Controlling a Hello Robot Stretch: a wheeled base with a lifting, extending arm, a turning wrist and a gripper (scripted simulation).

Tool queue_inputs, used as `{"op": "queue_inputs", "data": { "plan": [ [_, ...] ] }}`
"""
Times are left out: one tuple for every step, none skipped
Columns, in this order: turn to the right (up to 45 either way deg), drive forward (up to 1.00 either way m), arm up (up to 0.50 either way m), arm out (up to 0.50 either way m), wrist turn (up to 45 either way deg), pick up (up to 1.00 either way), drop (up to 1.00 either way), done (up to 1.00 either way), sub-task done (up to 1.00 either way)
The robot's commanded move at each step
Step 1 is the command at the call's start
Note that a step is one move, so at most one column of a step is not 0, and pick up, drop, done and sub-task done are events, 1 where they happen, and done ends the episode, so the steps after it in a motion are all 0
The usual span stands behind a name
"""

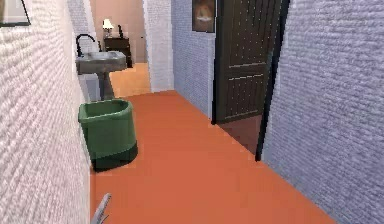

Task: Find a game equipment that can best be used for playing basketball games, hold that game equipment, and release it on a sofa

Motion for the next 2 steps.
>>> {"op": "queue_inputs", "data": {
  "plan": [
    [0.0, 0.6, 0.0, 0.0, 0.0, 0.0, 0.0, 0.0, 0.0],
    [-6.0, 0.0, 0.0, 0.0, 0.0, 0.0, 0.0, 0.0, 0.0]
  ]
}}
